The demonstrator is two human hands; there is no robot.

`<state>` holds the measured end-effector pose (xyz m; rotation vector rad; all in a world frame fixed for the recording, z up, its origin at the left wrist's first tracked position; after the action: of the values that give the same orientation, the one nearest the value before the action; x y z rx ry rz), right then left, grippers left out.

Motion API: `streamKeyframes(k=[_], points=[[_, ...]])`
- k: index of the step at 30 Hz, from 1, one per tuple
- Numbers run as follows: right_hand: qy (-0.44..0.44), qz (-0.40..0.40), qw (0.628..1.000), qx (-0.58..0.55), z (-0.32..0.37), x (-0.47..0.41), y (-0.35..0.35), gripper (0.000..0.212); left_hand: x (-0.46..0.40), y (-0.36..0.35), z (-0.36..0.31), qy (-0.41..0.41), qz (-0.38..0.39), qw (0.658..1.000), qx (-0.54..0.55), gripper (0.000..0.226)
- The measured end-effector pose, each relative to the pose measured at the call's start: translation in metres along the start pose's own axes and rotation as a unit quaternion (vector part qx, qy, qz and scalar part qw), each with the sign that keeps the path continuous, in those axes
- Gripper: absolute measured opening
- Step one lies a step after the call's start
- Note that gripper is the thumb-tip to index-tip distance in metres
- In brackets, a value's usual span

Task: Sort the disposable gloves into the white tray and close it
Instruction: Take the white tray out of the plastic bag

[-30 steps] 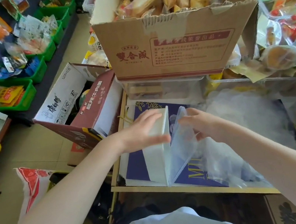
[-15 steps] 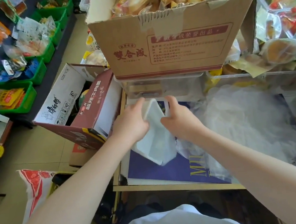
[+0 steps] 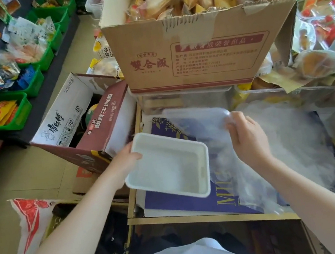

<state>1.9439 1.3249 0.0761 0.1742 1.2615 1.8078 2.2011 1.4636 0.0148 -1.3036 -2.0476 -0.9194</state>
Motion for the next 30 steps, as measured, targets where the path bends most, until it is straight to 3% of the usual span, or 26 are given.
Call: streamKeyframes(k=[2,7,14,20,24,28,30], points=[[0.029,-0.019,0.999,0.007,0.015,-0.010,-0.008,0.006,-0.003,-0.007,0.011,0.003,0.034,0.999,0.029,0.029],[-0.163,0.006,0.969,-0.187,-0.007,-0.035,-0.060,0.009,-0.018,-0.008,0.026,-0.028,0.031,0.999,0.023,0.033],[-0.310,0.024,0.934,-0.178,-0.031,-0.043,-0.104,0.027,-0.040,-0.008,0.036,-0.045,0.010,0.999,0.020,0.035],[-0.310,0.048,0.943,-0.109,-0.046,-0.002,-0.094,0.035,-0.066,-0.007,0.029,-0.063,-0.055,0.991,-0.100,0.033],[-0.300,0.051,0.947,-0.104,-0.054,0.030,-0.082,0.029,-0.076,-0.005,0.013,-0.114,-0.139,0.961,-0.212,0.033],[-0.298,0.058,0.949,-0.085,-0.059,0.058,-0.067,0.027,-0.072,-0.010,0.008,-0.121,-0.161,0.949,-0.241,0.048],[-0.290,0.069,0.952,-0.067,-0.059,0.069,-0.059,0.028,-0.061,-0.013,0.001,-0.177,-0.188,0.920,-0.293,0.057]])
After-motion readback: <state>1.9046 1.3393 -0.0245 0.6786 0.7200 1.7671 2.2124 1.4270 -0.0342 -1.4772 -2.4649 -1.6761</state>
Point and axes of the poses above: each hand's wrist, its own x-axis away from the middle knuckle, its own y-axis out of the back of the hand, z = x × y, the point moved 7 cm from there along -x, towards the middle knuckle, and after that the axes turned 9 degrees about y, right-handed, at the moved point
